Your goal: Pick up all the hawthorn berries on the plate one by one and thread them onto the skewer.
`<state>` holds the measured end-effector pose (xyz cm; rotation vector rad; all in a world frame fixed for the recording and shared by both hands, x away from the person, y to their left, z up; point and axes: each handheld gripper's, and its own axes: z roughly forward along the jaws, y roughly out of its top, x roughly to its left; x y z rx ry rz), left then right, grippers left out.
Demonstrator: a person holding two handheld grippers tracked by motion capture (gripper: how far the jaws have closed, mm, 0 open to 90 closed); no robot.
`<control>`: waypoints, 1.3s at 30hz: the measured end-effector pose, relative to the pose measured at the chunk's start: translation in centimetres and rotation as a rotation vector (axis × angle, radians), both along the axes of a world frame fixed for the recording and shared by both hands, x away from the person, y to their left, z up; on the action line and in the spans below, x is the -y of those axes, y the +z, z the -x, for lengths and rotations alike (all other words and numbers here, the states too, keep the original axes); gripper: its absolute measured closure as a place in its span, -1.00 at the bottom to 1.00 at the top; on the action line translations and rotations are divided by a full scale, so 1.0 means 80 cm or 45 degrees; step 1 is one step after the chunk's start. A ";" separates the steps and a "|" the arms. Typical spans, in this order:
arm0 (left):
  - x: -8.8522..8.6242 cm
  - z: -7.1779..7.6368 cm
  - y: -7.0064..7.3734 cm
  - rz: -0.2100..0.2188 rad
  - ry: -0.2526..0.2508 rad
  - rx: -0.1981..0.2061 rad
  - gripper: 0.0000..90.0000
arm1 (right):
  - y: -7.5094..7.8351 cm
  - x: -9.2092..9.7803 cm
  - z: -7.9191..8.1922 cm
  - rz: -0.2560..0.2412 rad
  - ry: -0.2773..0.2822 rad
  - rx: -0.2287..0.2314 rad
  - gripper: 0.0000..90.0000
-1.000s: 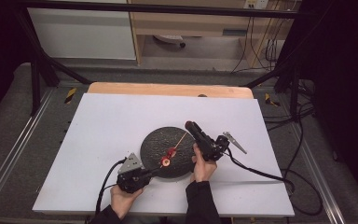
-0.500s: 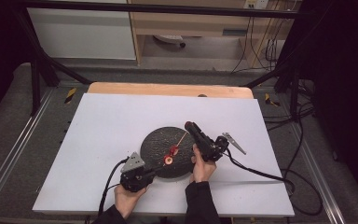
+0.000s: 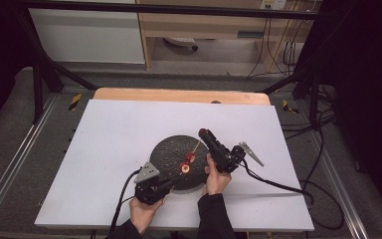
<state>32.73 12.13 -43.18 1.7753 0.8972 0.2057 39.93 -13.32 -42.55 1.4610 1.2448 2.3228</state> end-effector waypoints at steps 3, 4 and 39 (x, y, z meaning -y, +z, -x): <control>-0.002 0.003 -0.001 0.017 0.013 0.011 0.96 | 0.003 0.002 -0.002 -0.007 -0.015 0.008 0.43; -0.002 0.004 -0.002 0.022 0.020 0.014 0.96 | 0.003 0.002 -0.002 -0.012 -0.015 0.008 0.43; 0.013 0.001 0.001 0.050 0.036 0.034 0.96 | 0.001 0.000 0.001 -0.041 0.031 -0.030 0.44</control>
